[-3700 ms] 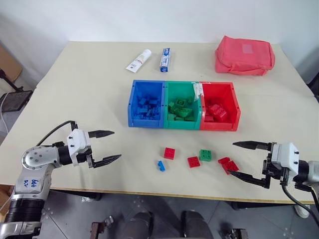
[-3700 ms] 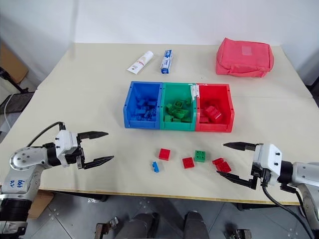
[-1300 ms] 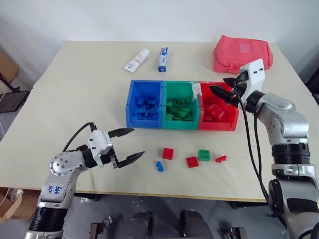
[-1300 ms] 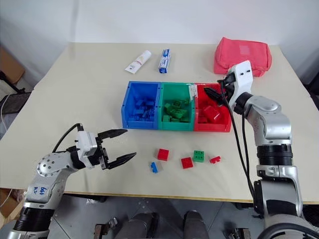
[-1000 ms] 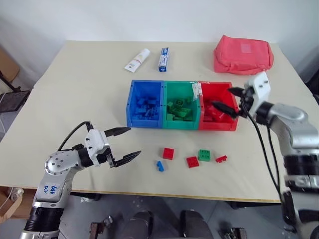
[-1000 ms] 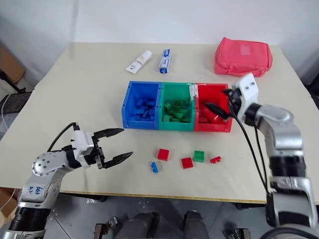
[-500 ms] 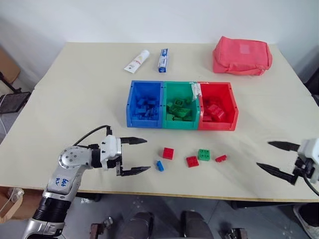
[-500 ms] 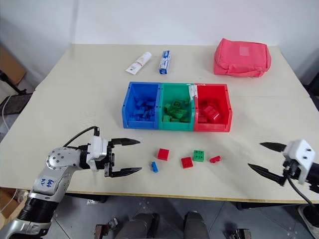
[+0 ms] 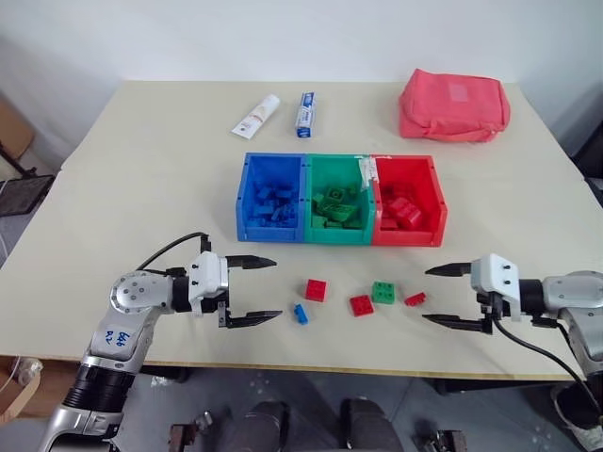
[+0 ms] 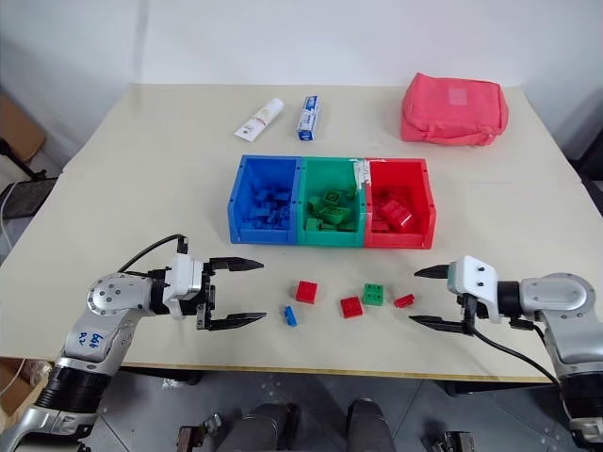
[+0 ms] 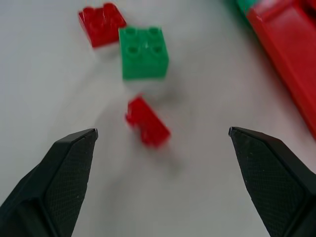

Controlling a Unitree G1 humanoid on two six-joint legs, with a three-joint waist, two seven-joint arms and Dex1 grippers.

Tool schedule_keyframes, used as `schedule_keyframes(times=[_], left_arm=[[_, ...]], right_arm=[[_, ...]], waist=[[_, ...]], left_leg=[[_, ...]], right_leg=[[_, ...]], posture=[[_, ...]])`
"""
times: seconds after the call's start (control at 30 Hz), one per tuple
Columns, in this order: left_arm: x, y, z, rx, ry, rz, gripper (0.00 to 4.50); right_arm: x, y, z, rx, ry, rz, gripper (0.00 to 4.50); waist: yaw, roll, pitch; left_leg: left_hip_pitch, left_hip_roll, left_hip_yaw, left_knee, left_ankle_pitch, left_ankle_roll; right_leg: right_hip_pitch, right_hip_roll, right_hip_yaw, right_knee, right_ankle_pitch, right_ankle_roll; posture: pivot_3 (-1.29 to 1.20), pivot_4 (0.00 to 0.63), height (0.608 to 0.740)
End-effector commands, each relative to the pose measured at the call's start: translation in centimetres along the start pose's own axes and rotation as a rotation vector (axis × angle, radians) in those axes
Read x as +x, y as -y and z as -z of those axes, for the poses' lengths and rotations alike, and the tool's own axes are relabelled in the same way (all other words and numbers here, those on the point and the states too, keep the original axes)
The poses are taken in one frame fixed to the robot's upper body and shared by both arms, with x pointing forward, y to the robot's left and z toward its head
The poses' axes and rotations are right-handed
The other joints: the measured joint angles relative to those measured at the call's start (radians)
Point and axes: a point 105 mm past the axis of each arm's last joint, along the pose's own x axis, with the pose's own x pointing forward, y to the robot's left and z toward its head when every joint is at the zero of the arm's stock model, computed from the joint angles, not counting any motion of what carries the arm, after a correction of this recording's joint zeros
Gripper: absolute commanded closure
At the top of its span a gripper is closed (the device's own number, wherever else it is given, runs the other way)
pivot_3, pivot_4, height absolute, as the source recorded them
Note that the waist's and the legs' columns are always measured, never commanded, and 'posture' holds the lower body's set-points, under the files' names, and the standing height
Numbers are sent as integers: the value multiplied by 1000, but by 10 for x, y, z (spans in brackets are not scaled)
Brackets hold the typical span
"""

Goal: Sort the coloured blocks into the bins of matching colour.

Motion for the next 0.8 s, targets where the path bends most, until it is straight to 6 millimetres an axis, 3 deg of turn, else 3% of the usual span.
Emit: schedule_keyframes(times=[0.03,0.3,0.4,0.57,0.8], left_arm=[[-4,2,-10,21,12,-29,0],[-8,2,-13,-21,32,-62,0],[-4,-2,-17,-19,57,-76,0],[-5,-18,-34,-68,174,-190,0],[-17,-34,-28,-33,135,-345,0]], right_arm=[[7,-2,2,31,10,-34,630],[12,-5,4,30,19,-37,3403],[6,0,2,44,34,10,4180],[-1,25,-25,68,120,156,4177],[-17,115,-80,261,332,598,4177]], waist=[[2,0,0],[7,0,0],[8,0,0],[10,0,0],[-9,0,0]], left_leg=[[0,0,0,0,0,0],[0,0,1,1,-1,0],[0,0,1,1,-1,0],[0,0,1,1,-1,0],[0,1,2,0,0,-1]], right_leg=[[0,0,0,0,0,0],[0,0,0,0,0,0],[0,0,0,0,0,0],[0,0,1,1,0,0],[-2,0,1,1,0,0]], posture=[[0,150,740],[0,150,740],[0,150,740],[0,150,740],[0,150,740]])
